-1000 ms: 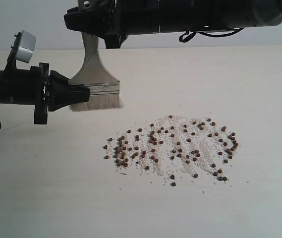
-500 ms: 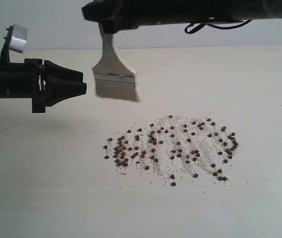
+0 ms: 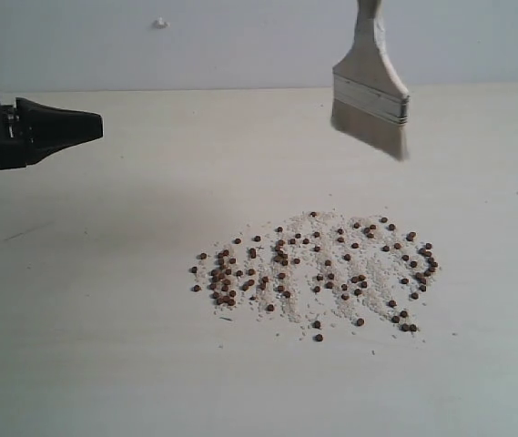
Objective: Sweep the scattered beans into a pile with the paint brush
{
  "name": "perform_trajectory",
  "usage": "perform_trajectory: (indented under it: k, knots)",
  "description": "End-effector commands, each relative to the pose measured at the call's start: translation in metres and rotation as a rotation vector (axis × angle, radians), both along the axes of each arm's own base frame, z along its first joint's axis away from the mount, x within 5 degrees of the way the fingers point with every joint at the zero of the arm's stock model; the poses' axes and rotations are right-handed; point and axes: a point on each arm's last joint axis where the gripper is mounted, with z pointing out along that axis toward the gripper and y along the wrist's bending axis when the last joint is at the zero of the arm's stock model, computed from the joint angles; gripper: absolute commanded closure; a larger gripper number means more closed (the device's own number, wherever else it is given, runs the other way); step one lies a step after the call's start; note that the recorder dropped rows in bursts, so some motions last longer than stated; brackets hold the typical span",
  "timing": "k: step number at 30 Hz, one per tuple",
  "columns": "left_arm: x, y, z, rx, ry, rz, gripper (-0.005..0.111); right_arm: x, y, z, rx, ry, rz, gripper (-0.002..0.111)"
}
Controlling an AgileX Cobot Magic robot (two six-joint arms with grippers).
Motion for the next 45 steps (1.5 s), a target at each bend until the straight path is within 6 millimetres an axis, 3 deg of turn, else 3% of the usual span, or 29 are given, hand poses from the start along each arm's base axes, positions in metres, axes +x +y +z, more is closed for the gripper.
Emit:
perform_trajectory:
  k: [1, 5, 12, 15, 20, 27, 33, 40, 45]
  knots:
    - [-0.033, -0.001, 0.007, -0.080, -0.005, 0.095, 0.107, -0.038, -0.022, 0.006, -0.015, -0.025, -0.079, 0.108]
    - [-0.087, -0.005, 0.013, -0.104, -0.043, 0.170, 0.107, -0.084, -0.042, -0.010, -0.052, -0.022, -0.122, 0.108]
    - [-0.163, -0.005, 0.029, -0.209, -0.161, 0.335, 0.107, -0.140, -0.064, -0.025, 0.003, -0.040, -0.152, 0.108]
    - [-0.189, -0.003, 0.033, -0.234, -0.240, 0.406, 0.107, -0.160, -0.067, -0.043, 0.008, -0.025, -0.117, 0.108]
    - [-0.206, 0.005, 0.027, -0.118, -0.267, 0.551, 0.107, -0.173, -0.068, -0.063, 0.007, 0.007, -0.079, 0.108]
    - [-0.216, 0.032, 0.029, -0.123, -0.259, 0.911, 0.107, -0.175, -0.065, -0.067, 0.010, 0.019, -0.050, 0.108]
    - [-0.228, 0.037, 0.034, -0.129, -0.318, 0.980, 0.107, -0.176, -0.065, -0.068, 0.001, 0.015, -0.045, 0.108]
    - [-0.239, 0.050, 0.024, -0.037, -0.262, 1.141, 0.107, -0.181, -0.064, -0.064, 0.009, -0.017, -0.006, 0.108]
    - [-0.245, 0.050, 0.029, -0.069, -0.320, 1.150, 0.107, -0.181, -0.064, -0.064, 0.008, -0.016, -0.008, 0.108]
